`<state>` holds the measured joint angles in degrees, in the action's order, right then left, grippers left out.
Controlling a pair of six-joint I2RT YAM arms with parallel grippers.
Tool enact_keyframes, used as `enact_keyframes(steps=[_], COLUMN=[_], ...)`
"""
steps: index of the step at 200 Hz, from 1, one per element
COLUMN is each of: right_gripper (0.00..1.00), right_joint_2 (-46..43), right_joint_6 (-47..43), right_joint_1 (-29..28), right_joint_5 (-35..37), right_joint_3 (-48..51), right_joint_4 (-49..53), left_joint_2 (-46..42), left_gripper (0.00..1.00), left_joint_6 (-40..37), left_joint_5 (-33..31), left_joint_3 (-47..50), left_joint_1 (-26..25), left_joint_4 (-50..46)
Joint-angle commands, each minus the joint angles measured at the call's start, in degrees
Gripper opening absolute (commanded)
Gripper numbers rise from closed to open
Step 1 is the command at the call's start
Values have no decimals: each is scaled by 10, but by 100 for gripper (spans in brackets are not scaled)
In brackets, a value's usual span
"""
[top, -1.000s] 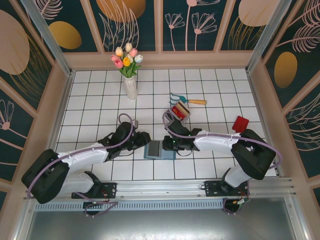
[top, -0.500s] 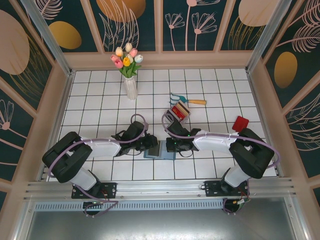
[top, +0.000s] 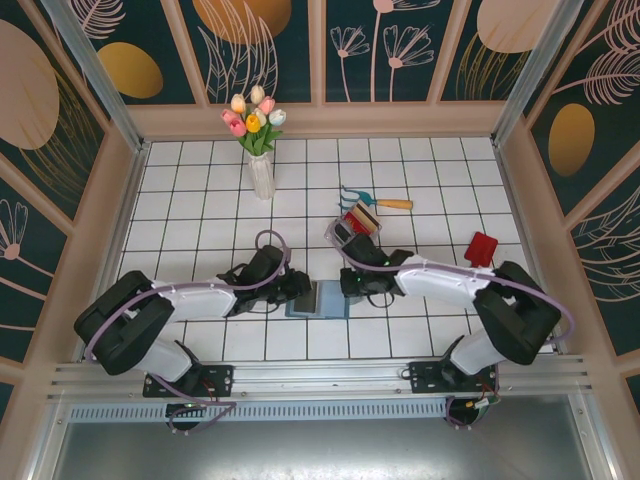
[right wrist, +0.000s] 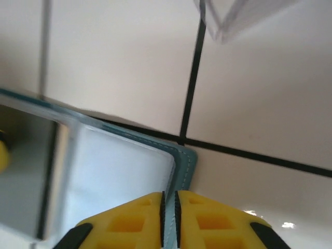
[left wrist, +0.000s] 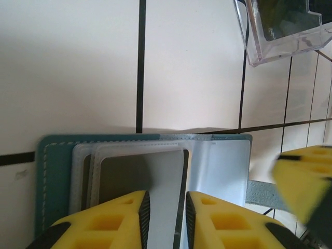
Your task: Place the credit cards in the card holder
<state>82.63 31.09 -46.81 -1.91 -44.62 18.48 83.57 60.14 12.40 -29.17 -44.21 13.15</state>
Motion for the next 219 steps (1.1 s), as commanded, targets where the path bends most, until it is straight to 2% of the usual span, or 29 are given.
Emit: enact_keyframes(steps=[1,18,30,37,45,68,89,112,133,167,204,219], right_gripper=[25,32,32,32,33,41,55,61,62,62,60,60], right_joint_2=[-73,-80,-61,-45,-25,32,64,118,161,220,201,180], right_joint_6=[-55,-109,-150,-172,-188,-199,-204,-209,-203,-187,-153,-146], right_joint_1=[50,110,148,152,186,247,273,297,317,321,313,304], right_joint_5=[-21,-7,6,14,19,-47,-93,-134,-208,-288,-364,-363], right_joint_3=[-55,-81,-108,-120,-134,-169,-185,-216,-236,-261,-212,-192], right_joint_4=[4,27,53,59,67,64,31,18,2,-6,-44,-49], left_joint_2=[-47,-63,-57,-49,-36,4,33,59,74,98,103,104], left_gripper=[32,39,41,43,44,44,46,47,48,49,50,50], left_joint_6=[-10,-16,-19,-17,-12,3,5,2,0,-2,-4,-6], left_joint_5=[-36,-79,-100,-106,-103,-82,-68,-51,-42,-28,-28,-29], left_joint_3=[-38,-63,-84,-95,-106,-130,-150,-171,-184,-199,-201,-202], left_joint_1=[2,2,6,10,15,32,39,46,48,49,49,49], left_joint_4=[-47,-64,-76,-80,-75,-47,-34,-33,-35,-36,-39,-43])
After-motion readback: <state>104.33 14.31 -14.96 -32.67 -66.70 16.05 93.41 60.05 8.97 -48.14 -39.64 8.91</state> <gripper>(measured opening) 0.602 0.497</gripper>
